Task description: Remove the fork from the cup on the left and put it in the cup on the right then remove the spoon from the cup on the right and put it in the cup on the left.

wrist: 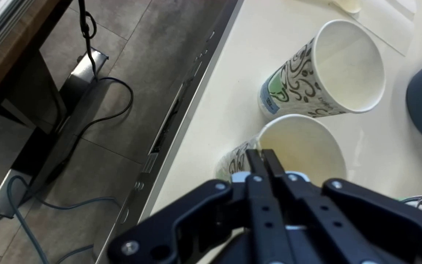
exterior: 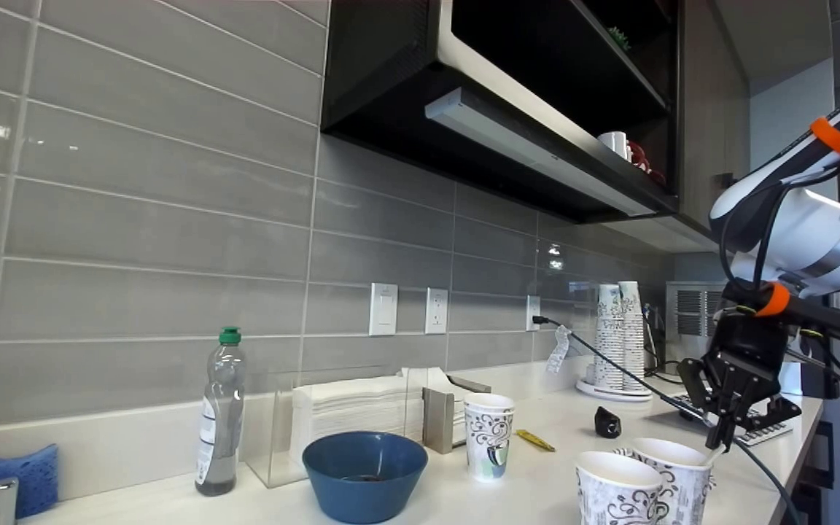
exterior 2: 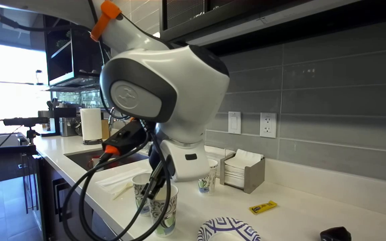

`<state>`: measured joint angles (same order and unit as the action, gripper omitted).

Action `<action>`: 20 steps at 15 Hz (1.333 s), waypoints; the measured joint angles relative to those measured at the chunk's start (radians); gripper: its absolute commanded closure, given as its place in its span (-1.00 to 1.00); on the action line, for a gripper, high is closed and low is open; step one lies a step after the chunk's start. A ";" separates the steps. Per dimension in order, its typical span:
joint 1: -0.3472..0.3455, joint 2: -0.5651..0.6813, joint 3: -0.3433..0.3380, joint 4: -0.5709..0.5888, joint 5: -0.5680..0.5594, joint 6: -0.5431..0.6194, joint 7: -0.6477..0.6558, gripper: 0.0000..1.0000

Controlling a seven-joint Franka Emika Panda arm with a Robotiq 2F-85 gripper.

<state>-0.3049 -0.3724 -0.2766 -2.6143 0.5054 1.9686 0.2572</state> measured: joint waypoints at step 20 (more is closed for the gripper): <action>0.002 -0.147 0.138 0.197 -0.175 -0.159 0.151 0.98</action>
<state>-0.3031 -0.5198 -0.1384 -2.4177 0.3303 1.8099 0.4083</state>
